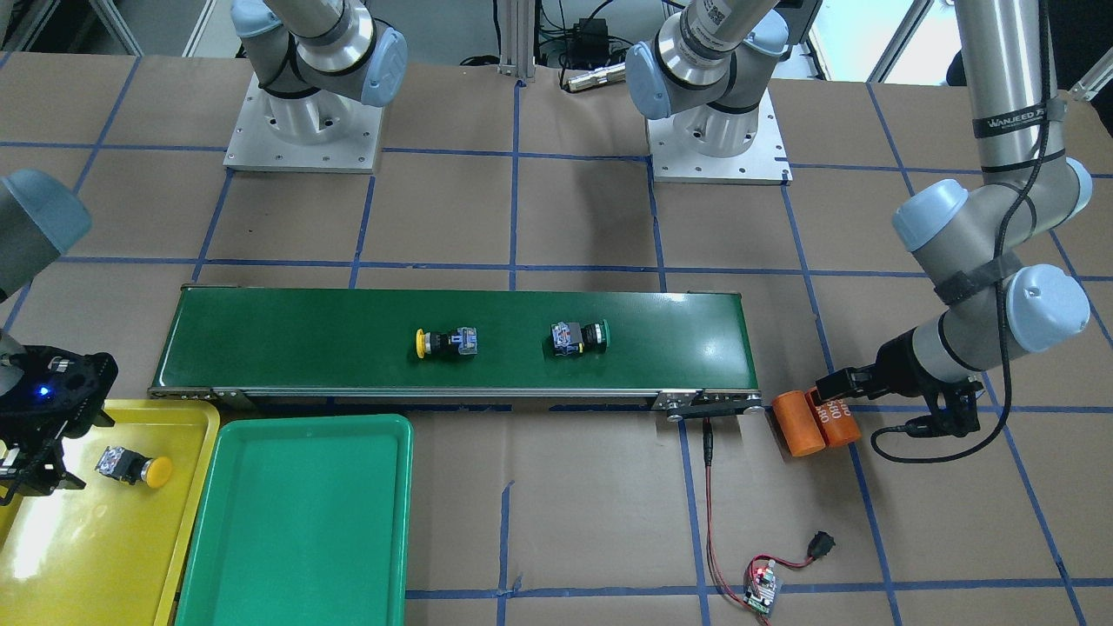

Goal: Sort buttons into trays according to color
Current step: 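Drop the button into yellow tray with right gripper while left grasps orange cylinder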

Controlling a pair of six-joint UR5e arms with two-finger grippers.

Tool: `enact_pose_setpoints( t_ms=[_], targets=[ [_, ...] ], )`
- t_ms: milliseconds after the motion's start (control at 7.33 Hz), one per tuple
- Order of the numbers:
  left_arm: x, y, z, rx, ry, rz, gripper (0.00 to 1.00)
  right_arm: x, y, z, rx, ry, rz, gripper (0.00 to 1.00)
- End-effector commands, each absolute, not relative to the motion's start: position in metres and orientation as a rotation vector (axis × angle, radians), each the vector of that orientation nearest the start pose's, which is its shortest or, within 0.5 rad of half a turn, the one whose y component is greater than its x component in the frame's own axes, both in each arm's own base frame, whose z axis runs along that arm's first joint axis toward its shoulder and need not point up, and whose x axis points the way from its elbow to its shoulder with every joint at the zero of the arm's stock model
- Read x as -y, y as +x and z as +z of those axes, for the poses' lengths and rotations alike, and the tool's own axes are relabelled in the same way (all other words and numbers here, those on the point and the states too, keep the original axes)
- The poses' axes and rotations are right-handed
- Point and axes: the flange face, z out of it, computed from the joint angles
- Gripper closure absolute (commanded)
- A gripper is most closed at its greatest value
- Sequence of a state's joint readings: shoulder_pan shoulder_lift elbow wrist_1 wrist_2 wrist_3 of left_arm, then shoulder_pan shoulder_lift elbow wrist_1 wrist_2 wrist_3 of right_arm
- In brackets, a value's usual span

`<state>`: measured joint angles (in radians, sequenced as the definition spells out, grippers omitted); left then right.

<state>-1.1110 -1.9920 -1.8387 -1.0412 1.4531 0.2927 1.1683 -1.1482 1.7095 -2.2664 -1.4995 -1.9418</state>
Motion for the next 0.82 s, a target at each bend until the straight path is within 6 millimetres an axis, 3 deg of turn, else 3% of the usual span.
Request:
enact_pose_setpoints(
  t_ms=[0,136,273,409,545,682],
  targets=[
    [0.567,0.116,0.178,-3.297,-0.337,0.185,0.13,0.602,-0.086,0.311,-2.281,-2.278,-0.197,0.00],
    [0.568,0.114,0.178,-3.297,-0.330,0.186,0.14,0.583,-0.064,0.322,-2.209,-2.250,-0.144,0.00],
    [0.569,0.115,0.177,-3.300,-0.320,0.184,0.22,0.560,-0.051,0.323,-2.191,-2.230,-0.125,0.00],
    [0.571,0.117,0.176,-3.299,-0.308,0.158,0.32,0.530,-0.029,0.305,-2.186,-2.178,-0.115,0.00],
    [0.571,0.116,0.178,-3.304,-0.260,0.147,0.78,0.510,-0.002,0.299,-2.185,-2.177,-0.121,0.00],
    [0.571,0.117,0.181,-3.295,-0.247,0.144,0.97,0.504,0.026,0.291,-2.191,-2.188,-0.121,0.00]
  ],
)
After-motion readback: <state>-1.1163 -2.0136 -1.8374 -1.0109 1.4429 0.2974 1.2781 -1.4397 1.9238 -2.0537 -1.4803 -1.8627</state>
